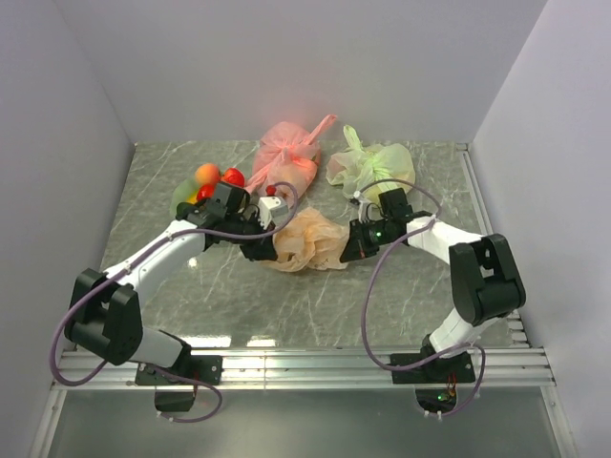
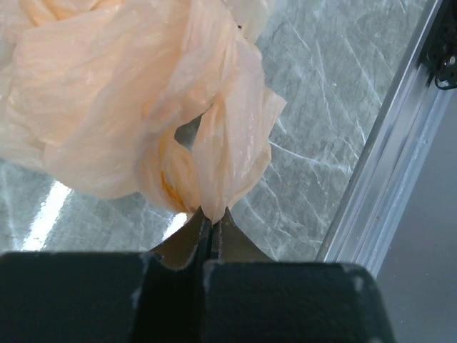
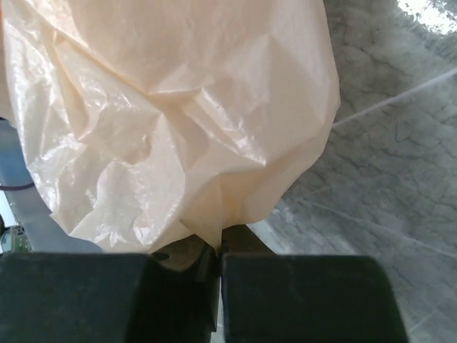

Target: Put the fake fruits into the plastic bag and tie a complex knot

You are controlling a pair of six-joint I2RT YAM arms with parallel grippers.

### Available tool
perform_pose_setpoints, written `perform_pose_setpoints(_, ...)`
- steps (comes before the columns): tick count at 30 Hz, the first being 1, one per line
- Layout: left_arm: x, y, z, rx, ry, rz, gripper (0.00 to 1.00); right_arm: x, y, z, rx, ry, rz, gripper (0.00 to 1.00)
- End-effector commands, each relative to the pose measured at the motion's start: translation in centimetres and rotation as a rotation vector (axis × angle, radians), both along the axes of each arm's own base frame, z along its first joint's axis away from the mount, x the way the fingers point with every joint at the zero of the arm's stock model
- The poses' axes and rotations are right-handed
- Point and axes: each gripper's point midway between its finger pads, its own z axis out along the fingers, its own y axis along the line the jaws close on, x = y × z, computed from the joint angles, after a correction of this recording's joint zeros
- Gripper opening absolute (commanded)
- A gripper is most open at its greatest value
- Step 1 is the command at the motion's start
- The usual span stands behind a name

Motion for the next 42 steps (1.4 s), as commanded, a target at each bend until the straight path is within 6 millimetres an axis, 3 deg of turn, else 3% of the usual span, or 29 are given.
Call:
perform_pose_setpoints(1,0.7,0.6,2.5,-0.035,-0.036,0.011,0.0,0.9,-1.3,1.9,-0.012,-0.055,0.013,0.0)
perform_pose_setpoints(5,1.8,5.0,3.2,0.028,-0.106,0.065,0.0,2.4,-7.5,4.3,-0.13,-0.218,-0.093,0.0)
perform_pose_setpoints(6,2.7,7.0,3.2,0.06,-0.145,0.083,0.0,2.4,-10.0,4.4,-0.173,-0.212,-0.143,0.0)
perform_pose_setpoints(7,2.9,8.0,3.1,0.086,-0.164,0.09,0.0,2.4,-11.3,4.2,-0.233,-0.236,-0.153,0.0)
perform_pose_setpoints(9,2.9,11.0,1.8,0.163,-0.157,0.113,0.0,2.1,-15.4,4.7,-0.356,-0.335,-0.175,0.0)
perform_pose_setpoints(12,2.8,13.3,0.1,0.244,-0.161,0.109,0.0,1.4,-17.7,4.2,-0.458,-0.394,-0.182,0.0)
perform_pose_setpoints(13,2.3,13.7,-0.9,0.261,-0.147,0.103,0.0,0.4,-18.1,3.2,-0.487,-0.393,-0.17,0.0)
perform_pose_setpoints(15,2.0,14.5,-2.1,0.303,-0.166,0.077,0.0,0.2,-19.1,3.4,-0.561,-0.471,-0.162,0.0)
perform_pose_setpoints(19,-0.9,13.8,-4.0,0.278,-0.157,-0.025,0.0,-3.1,-18.2,1.4,-0.598,-0.473,-0.003,0.0)
perform_pose_setpoints(20,-1.4,13.5,-4.1,0.267,-0.156,-0.045,0.01,-5.1,-17.1,1.0,-0.582,-0.457,0.105,0.08)
perform_pose_setpoints(21,-2.2,12.7,-4.4,0.248,-0.149,-0.075,0.09,-6.0,-16.6,0.8,-0.571,-0.448,0.15,0.18)
perform_pose_setpoints(22,-2.5,12.3,-4.1,0.24,-0.16,-0.089,0.16,-7.0,-16.4,0.8,-0.559,-0.435,0.184,0.36)
perform_pose_setpoints(23,-2.8,11.9,-4.0,0.231,-0.164,-0.103,0.25,-8.4,-15.7,1.0,-0.544,-0.438,0.252,0.67)
perform_pose_setpoints(24,-3.2,11.3,-3.8,0.218,-0.17,-0.127,0.44,-8.9,-15.4,1.4,-0.528,-0.444,0.26,0.77)
perform_pose_setpoints(26,-3.4,10.5,-1.8,0.165,-0.198,-0.122,0.64,-9.7,-15.2,2.9,-0.52,-0.465,0.276,0.83)
perform_pose_setpoints(29,-3.3,9.7,1.7,0.106,-0.259,-0.11,0.79,-9.8,-14.9,6.1,-0.508,-0.516,0.259,0.83)
perform_pose_setpoints(31,-2.8,9.3,3.9,0.078,-0.298,-0.089,0.85,-9.0,-14.0,9.0,-0.458,-0.552,0.206,0.84)
perform_pose_setpoints(33,-1.7,9.0,4.7,0.056,-0.305,-0.028,0.86,-7.8,-13.2,10.7,-0.408,-0.555,0.152,0.86)
perform_pose_setpoints(37,-0.4,7.9,3.7,0.017,-0.239,0.013,0.85,-3.2,-11.2,13.8,-0.267,-0.484,-0.047,0.86)
perform_pose_setpoints(42,0.5,5.4,2.3,-0.042,-0.151,0.044,0.91,3.3,-8.5,14.3,-0.074,-0.338,-0.184,0.89)
